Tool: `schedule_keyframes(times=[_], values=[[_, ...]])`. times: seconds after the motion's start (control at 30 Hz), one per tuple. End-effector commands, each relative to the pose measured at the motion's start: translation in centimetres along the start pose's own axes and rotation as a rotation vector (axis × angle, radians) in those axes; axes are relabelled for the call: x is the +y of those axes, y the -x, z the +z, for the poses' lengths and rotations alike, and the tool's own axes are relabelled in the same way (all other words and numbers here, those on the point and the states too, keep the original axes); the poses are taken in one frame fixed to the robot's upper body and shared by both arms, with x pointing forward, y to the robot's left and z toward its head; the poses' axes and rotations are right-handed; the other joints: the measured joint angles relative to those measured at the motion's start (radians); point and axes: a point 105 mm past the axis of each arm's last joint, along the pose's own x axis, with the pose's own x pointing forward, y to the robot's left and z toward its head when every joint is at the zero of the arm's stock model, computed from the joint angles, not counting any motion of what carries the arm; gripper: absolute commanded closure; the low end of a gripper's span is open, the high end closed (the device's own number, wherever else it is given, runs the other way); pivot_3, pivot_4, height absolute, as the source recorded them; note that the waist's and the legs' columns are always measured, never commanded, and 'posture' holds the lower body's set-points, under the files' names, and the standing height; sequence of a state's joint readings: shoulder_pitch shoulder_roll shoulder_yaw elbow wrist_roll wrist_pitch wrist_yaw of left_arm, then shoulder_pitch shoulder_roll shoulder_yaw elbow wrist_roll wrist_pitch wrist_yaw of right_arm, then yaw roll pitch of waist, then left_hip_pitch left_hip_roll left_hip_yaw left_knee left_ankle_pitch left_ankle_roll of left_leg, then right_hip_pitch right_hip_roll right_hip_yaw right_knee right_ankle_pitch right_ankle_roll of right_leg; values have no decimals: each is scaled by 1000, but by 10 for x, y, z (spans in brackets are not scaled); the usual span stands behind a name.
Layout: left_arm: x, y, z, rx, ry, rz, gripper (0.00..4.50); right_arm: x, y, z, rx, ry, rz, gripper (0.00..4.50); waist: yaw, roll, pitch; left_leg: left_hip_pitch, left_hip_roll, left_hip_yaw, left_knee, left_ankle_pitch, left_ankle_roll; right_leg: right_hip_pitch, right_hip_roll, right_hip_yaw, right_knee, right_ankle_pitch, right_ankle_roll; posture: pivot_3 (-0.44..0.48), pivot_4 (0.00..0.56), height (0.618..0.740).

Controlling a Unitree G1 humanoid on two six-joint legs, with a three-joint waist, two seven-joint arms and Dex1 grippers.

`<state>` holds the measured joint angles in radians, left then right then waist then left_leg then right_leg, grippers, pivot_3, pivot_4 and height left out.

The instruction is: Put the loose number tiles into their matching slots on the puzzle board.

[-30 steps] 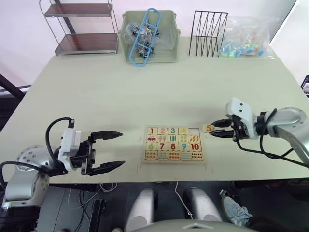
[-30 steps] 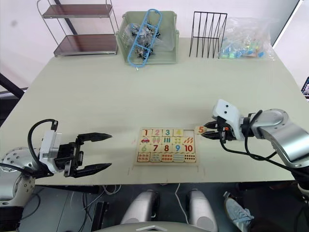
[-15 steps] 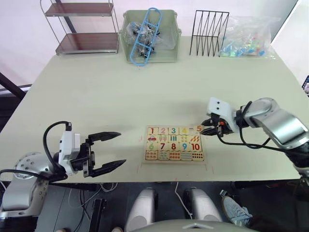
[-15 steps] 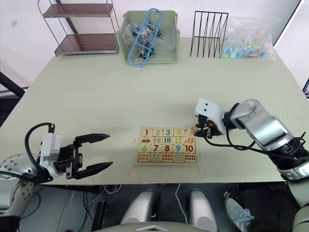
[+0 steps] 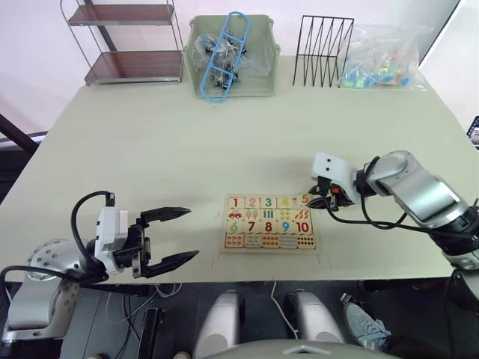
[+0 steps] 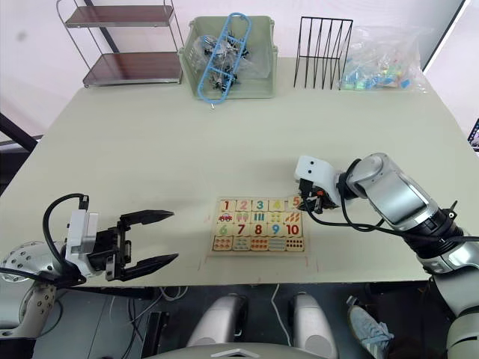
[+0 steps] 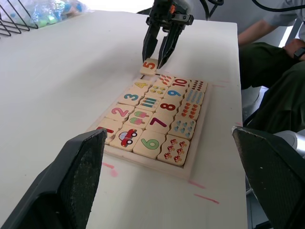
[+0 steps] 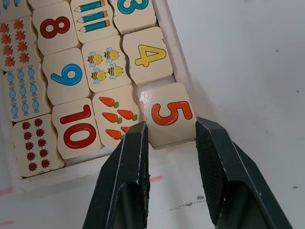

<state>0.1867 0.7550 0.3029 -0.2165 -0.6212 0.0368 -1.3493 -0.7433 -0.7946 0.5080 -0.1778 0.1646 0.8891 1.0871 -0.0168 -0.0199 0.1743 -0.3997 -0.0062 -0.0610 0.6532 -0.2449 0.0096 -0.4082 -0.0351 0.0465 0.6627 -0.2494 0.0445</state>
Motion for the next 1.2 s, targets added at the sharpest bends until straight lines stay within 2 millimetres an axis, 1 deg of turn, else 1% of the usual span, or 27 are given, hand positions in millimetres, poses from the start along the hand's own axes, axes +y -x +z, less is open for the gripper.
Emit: schedule_keyframes(times=[0.03,0.57,0.97,1.2], values=[[-3,-2,6,-16,-30,-15,0,-2,4,7,-6,37,-12,3644,0,0,0,0,0,0,0,0,0,0,0,0,0,0,0,0,150,739],[-1,-2,6,-32,-26,-7,0,-2,-1,6,-1,29,-17,3644,0,0,0,0,0,0,0,0,0,0,0,0,0,0,0,0,150,739],[1,-1,6,-28,-28,-7,0,5,-6,1,5,34,-1,3644,0,0,0,0,0,0,0,0,0,0,0,0,0,0,0,0,150,739],[0,-1,4,-27,-23,-8,0,5,-8,2,-5,39,-6,3644,-1,0,0,0,0,0,0,0,0,0,0,0,0,0,0,0,150,739]])
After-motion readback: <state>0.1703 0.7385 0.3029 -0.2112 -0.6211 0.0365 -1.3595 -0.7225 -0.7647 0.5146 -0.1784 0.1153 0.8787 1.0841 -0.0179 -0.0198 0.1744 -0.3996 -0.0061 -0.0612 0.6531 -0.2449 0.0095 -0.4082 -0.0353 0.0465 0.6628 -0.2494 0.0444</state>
